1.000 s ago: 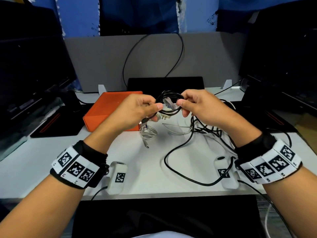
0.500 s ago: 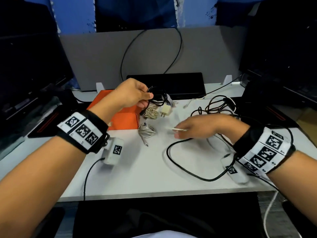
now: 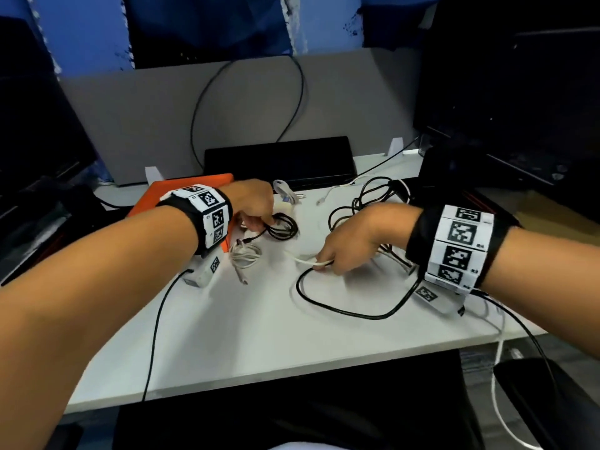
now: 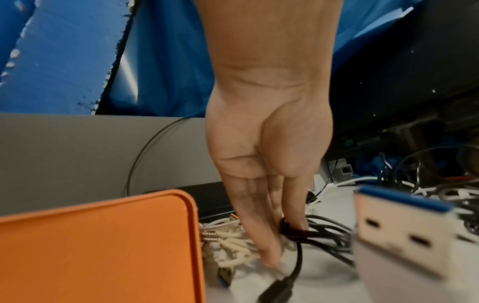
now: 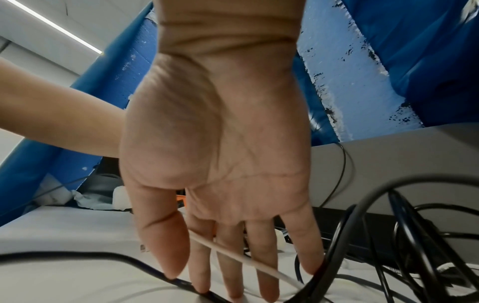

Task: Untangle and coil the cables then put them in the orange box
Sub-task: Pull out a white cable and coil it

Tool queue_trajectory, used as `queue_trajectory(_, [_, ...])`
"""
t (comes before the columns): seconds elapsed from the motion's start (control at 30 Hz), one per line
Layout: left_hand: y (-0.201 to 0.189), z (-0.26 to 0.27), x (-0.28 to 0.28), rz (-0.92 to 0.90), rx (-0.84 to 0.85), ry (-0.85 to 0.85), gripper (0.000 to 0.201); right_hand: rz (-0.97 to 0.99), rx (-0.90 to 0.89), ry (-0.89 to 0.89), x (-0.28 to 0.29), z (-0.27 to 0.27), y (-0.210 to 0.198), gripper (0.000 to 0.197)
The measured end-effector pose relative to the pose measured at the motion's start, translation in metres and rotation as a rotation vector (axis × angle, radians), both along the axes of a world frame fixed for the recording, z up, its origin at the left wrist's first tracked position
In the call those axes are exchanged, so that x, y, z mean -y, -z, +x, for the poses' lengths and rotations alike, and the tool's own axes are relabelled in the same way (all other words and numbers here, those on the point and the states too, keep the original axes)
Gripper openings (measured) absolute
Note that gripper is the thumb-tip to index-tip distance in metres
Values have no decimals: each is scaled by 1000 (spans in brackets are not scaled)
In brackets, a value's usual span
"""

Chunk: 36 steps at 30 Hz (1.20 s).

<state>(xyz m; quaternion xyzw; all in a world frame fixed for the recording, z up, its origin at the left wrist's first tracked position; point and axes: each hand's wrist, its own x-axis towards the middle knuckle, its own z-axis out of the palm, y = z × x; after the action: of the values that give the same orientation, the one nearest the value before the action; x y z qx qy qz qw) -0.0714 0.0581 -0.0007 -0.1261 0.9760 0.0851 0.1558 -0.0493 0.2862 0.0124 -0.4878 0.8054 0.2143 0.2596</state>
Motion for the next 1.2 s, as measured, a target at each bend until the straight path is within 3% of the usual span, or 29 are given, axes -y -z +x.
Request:
queue_trajectory(0.1, [-10,-2,-8,-220,-71,104,34,-13,1,-1,-3,-3,1,34])
queue_trajectory(0.2, [-9,-5,-12,-226,-197,221,24,-52,32,8,-5,-6,2,40])
queue_trajectory(0.27, [-3,-5,-13,-275,-90,266,16,-115,104,63,-6,-12,-2,45])
queue_trajectory(0.37, [2,-5,-13,-392,20,293,23,-359,262,159,-9,-28,-16,44])
queue_trajectory(0.43, [-6,-4,-18,-388,-121,316,21,-586,359,304,-14,-42,-29,40])
queue_trajectory(0.5, [-18,0,-28,-349,-273,348,22,-716,306,400,-18,-58,-41,31])
queue_trajectory(0.57, [-25,8,-44,-299,-342,405,21,-667,141,438,-22,-73,-48,26])
queue_trajectory(0.63, [-31,24,-67,-187,-343,492,29,-455,-20,431,-27,-83,-50,21])
queue_trajectory(0.73, [-33,52,-105,-33,-133,543,51,-155,-90,423,-30,-89,-37,23])
queue_trajectory(0.8, [-20,59,-121,-102,42,565,60,-71,-28,434,-30,-91,-21,40])
queue_trajectory(0.87, [-2,56,-126,-205,121,599,47,-42,-27,401,-29,-90,-7,48])
queue_trajectory(0.93, [4,46,-124,-140,72,572,24,-9,-123,336,-28,-91,4,49])
queue_trajectory(1.0, [-2,36,-121,-34,-11,488,23,-4,-204,306,-29,-95,15,55])
queue_trajectory(1.07, [-5,29,-122,-43,-66,455,22,-34,-200,325,-32,-99,20,54])
queue_trajectory(1.13, [0,23,-123,-162,10,477,28,-65,-178,332,-32,-99,21,47])
queue_trajectory(1.2, [2,21,-127,-215,100,475,19,-133,-209,304,-33,-94,16,30])
